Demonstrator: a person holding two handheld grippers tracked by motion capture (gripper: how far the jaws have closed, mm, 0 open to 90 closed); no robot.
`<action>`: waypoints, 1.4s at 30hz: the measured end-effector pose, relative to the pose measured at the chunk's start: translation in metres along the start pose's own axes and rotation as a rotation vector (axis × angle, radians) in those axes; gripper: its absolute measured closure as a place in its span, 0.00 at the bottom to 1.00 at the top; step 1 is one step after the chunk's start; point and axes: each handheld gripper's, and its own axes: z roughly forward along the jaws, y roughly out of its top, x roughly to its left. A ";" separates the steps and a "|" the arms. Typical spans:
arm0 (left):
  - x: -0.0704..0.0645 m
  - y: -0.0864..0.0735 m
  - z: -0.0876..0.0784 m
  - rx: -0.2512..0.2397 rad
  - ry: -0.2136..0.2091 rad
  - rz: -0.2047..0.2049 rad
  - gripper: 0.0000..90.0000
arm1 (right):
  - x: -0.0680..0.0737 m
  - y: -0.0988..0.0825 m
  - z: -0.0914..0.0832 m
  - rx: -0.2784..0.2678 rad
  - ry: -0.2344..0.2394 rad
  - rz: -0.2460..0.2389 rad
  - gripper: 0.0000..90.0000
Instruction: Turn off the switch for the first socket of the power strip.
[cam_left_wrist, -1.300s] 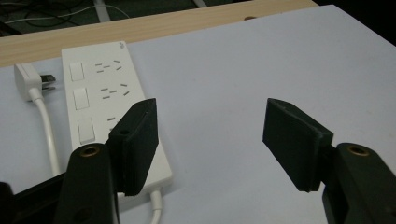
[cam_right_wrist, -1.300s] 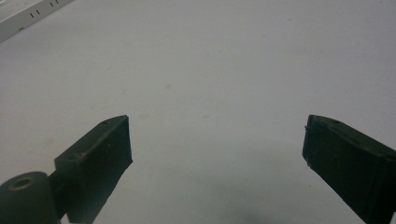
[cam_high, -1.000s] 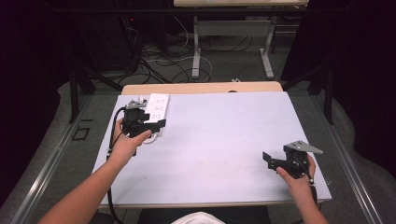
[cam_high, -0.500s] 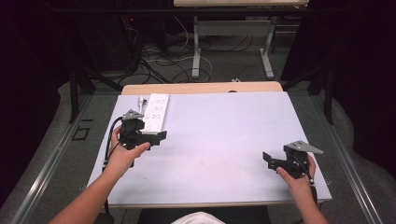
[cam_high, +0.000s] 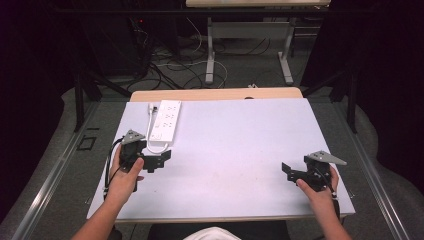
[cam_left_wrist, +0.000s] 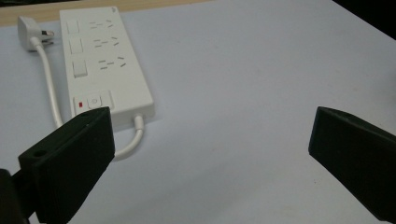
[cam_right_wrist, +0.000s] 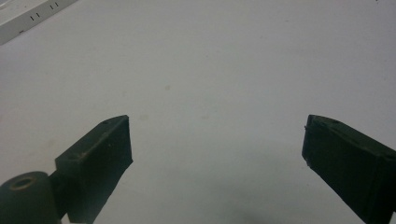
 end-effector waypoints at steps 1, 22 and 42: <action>0.001 -0.006 -0.001 -0.004 0.006 -0.022 0.00 | 0.000 0.000 0.000 0.001 -0.001 0.003 0.08; 0.034 -0.052 -0.001 -0.035 0.053 -0.174 0.00 | -0.001 0.000 -0.001 0.009 0.006 0.012 0.08; 0.054 -0.074 0.007 -0.011 0.110 -0.155 0.00 | -0.002 -0.001 0.000 0.017 0.013 0.002 0.08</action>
